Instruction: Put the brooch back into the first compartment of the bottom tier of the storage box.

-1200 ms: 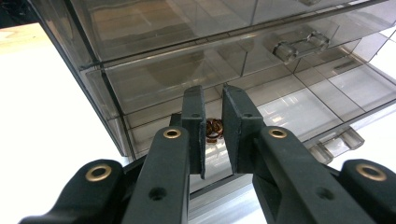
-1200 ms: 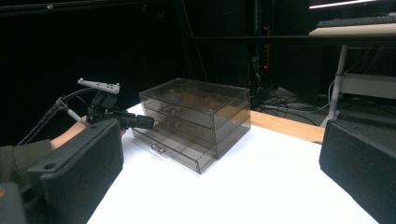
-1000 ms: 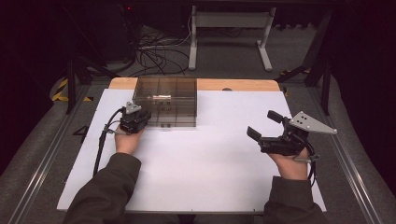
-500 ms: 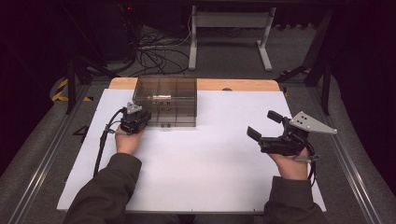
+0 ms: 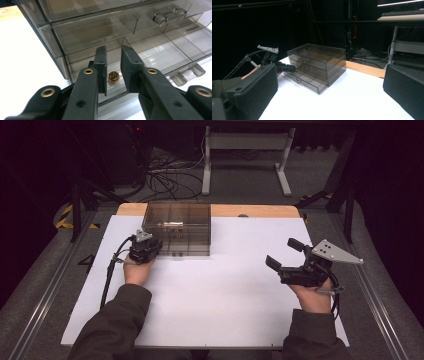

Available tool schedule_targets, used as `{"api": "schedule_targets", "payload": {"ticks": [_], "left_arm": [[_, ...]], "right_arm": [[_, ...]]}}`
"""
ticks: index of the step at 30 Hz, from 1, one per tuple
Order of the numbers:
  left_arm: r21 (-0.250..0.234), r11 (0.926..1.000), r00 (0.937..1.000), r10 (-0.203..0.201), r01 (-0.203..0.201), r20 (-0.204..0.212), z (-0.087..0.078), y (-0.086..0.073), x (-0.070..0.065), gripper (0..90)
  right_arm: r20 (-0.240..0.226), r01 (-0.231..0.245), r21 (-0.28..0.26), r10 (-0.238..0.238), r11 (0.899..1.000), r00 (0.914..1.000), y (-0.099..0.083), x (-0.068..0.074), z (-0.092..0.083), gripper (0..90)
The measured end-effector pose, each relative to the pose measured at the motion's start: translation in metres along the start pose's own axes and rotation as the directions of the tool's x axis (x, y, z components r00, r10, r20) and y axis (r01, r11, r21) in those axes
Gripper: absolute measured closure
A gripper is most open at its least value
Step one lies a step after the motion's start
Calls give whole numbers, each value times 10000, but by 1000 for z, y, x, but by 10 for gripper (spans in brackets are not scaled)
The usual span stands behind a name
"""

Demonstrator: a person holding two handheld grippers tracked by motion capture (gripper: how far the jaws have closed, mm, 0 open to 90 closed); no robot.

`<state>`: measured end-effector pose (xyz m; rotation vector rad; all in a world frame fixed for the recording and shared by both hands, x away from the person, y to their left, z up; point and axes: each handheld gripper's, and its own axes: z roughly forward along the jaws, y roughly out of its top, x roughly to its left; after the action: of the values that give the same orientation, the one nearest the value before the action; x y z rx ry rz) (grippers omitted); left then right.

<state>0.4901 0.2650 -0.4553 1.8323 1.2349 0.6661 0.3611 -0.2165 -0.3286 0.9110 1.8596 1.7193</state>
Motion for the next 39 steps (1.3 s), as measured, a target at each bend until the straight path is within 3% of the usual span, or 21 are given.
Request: {"api": "schedule_targets", "payload": {"ticks": [8, 15, 32, 39], "left_arm": [[-297, 9996, 9999, -30, 34, 132, -5, 3, -3, 716], [-635, 9978, 9997, 201, -191, 145, -15, 8, -8, 675], [-1373, 9893, 9966, 584, -500, 575, -35, 18, -20, 557], [-1719, 9842, 9962, 555, -431, 677, -45, 22, -22, 483]], "right_arm": [[5, 32, 35, -32, 10000, 10000, 0, 0, 1, 4], [-15, 21, 12, -21, 10000, 10000, -1, -1, 1, 3], [-13, 76, 76, -76, 9999, 10000, -2, 0, 2, 1], [-18, 103, 59, -102, 9999, 9999, -2, 0, 2, 1]]}}
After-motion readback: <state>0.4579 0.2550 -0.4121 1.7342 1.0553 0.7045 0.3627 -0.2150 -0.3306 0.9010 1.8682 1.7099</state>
